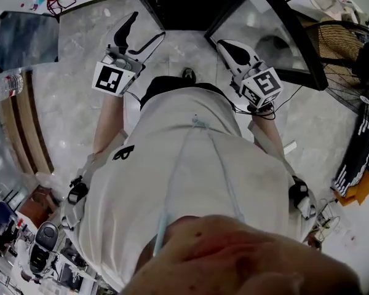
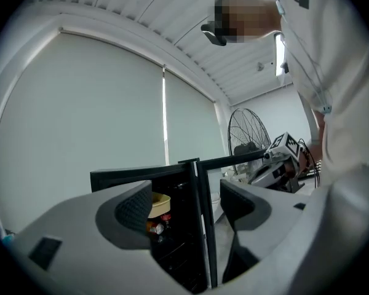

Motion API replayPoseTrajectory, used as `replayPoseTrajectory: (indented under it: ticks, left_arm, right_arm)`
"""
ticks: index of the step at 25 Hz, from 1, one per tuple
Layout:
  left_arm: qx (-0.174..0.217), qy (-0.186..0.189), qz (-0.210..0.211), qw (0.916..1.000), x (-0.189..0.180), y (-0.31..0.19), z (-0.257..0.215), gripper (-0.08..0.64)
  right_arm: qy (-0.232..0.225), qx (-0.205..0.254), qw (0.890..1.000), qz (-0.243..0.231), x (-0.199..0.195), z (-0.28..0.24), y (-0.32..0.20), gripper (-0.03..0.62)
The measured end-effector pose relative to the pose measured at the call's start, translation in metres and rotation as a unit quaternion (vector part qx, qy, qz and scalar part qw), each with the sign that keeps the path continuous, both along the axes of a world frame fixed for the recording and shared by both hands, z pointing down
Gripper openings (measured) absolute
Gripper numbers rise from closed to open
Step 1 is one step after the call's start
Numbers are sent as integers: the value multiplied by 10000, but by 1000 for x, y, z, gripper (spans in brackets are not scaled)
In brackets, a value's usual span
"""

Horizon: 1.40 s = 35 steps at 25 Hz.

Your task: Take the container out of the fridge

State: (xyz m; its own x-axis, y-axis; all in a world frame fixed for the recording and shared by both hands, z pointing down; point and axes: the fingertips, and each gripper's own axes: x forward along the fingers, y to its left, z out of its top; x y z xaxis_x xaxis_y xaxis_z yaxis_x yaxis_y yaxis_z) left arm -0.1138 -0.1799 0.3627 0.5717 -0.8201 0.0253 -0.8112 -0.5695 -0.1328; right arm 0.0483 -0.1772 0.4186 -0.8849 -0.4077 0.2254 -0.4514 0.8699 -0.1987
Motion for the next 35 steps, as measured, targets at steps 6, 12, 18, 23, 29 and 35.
replayPoseTrajectory:
  ticks: [6, 12, 18, 23, 29, 35]
  left_arm:
    - [256, 101, 37, 9996, -11, -30, -2, 336]
    - [32, -352, 526, 9980, -10, -64, 4, 336]
    - [-17, -1077, 569, 9926, -4, -121, 23, 336]
    - [-313, -2067, 523, 9765, 4, -161, 68, 336]
    - [-480, -2395, 703, 9671, 16, -186, 83, 336]
    - [-500, -3592, 777, 9287, 19, -195, 112, 336]
  right_arm:
    - [-26, -167, 9998, 140, -3, 10, -8, 15]
    - [-144, -333, 9988, 323, -29, 8, -25, 15]
    - [-5, -404, 9977, 552, -19, 18, -34, 17]
    - [8, -462, 9962, 744, -12, 23, -35, 17]
    - [-6, -497, 9942, 949, -3, 25, -35, 17]
    - [-59, -464, 9943, 962, -6, 23, -36, 16]
